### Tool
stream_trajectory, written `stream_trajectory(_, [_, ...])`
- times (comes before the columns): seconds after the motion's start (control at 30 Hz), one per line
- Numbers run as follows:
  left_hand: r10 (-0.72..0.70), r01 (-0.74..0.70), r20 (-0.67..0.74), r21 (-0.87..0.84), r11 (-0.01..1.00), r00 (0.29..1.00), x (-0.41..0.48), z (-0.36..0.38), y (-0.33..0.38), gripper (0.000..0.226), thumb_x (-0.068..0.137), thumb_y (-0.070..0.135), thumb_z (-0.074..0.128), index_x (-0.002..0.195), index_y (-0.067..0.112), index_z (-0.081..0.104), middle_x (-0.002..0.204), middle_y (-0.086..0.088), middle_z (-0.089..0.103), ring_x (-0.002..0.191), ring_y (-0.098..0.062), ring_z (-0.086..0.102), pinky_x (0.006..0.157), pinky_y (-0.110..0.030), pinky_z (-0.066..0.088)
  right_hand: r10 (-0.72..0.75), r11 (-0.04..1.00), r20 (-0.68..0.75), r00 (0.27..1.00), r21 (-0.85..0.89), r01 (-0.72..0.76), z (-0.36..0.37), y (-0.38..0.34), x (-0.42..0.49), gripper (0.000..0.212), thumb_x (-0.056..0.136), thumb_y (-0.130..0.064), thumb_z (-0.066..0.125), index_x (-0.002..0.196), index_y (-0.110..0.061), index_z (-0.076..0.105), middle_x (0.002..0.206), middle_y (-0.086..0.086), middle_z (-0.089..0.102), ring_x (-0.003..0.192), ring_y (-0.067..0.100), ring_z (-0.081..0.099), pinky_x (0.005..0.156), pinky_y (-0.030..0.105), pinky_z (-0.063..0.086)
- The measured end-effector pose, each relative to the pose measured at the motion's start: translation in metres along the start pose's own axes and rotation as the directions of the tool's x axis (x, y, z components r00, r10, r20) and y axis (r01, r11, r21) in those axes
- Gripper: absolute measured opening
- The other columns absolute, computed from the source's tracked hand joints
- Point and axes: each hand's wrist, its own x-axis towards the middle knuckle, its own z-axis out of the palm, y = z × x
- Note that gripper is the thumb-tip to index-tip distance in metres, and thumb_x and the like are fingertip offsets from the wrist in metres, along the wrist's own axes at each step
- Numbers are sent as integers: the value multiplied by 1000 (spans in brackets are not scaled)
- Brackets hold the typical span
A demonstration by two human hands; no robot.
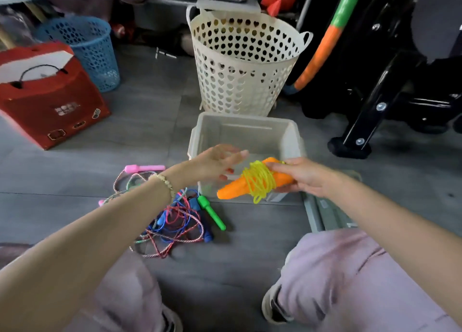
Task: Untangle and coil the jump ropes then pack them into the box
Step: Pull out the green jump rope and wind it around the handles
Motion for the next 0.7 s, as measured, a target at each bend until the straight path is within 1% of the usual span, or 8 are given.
stream_trajectory(0.07, [-95, 97, -22, 69, 993, 995, 6, 5, -40, 31, 97, 42, 45, 112, 17, 55, 118, -8, 62, 79, -11, 58, 72, -26, 51, 150, 988, -17, 989, -20, -150, -2, 44, 9, 13, 89, -21, 62, 96, -10, 64, 81, 4, 67, 66, 9, 64, 58, 23, 58])
stream_trajectory(0.17, [-242, 244, -28, 148, 958, 970, 11, 14, -102, 27, 97, 41, 46, 100, 18, 59, 97, -3, 62, 76, -15, 58, 58, -20, 47, 321, 946, -74, 944, -20, -324, 5, 111, 31, 28, 87, -23, 66, 108, -6, 58, 91, 10, 65, 75, 15, 62, 53, 25, 55])
stream_trajectory(0.23, [-211, 231, -104, 250, 940, 972, 13, 17, -134, 22, 96, 33, 51, 80, 20, 56, 79, -2, 57, 70, -18, 55, 54, -17, 41, 380, 924, -146, 913, 23, -381, 13, 148, 50, 38, 84, -24, 70, 113, -3, 56, 105, 14, 63, 85, 20, 61, 50, 26, 53])
stream_trajectory(0.27, [-172, 211, -151, 299, 931, 973, 14, 17, -147, 21, 95, 28, 54, 77, 18, 57, 76, -2, 54, 71, -19, 52, 58, -19, 37, 402, 916, -192, 895, 77, -394, 16, 162, 59, 40, 83, -22, 71, 115, -3, 55, 109, 15, 61, 89, 22, 59, 47, 26, 53])
stream_trajectory(0.37, [-170, 246, -268, 285, 927, 948, 17, 13, -174, 9, 92, 17, 59, 92, 10, 65, 81, -2, 55, 78, -19, 52, 68, -22, 33, 452, 885, -317, 834, 276, -375, 19, 199, 85, 47, 85, -18, 69, 124, -3, 50, 125, 20, 56, 94, 27, 56, 52, 32, 51])
stream_trajectory(0.5, [-266, 351, -282, 315, 882, 922, 32, 8, -203, 14, 91, 24, 60, 86, 10, 60, 80, -6, 59, 74, -24, 56, 66, -26, 36, 500, 832, -331, 800, 438, -339, 13, 223, 108, 50, 90, -16, 61, 133, -2, 38, 137, 21, 44, 110, 31, 51, 75, 38, 52])
stream_trajectory(0.6, [-251, 355, -307, 354, 865, 918, 43, 14, -213, 19, 90, 25, 62, 97, 8, 61, 91, -6, 61, 87, -28, 59, 71, -28, 39, 530, 789, -297, 794, 516, -334, 12, 235, 127, 50, 89, -13, 62, 131, 2, 41, 134, 23, 46, 99, 27, 48, 71, 34, 55])
stream_trajectory(0.7, [-235, 348, -303, 407, 844, 924, 56, 26, -220, 36, 90, 24, 62, 120, 6, 58, 119, -12, 57, 108, -31, 55, 90, -33, 42, 536, 776, -292, 792, 540, -326, 13, 247, 151, 53, 86, -14, 67, 130, 1, 44, 126, 20, 48, 98, 28, 50, 61, 32, 57])
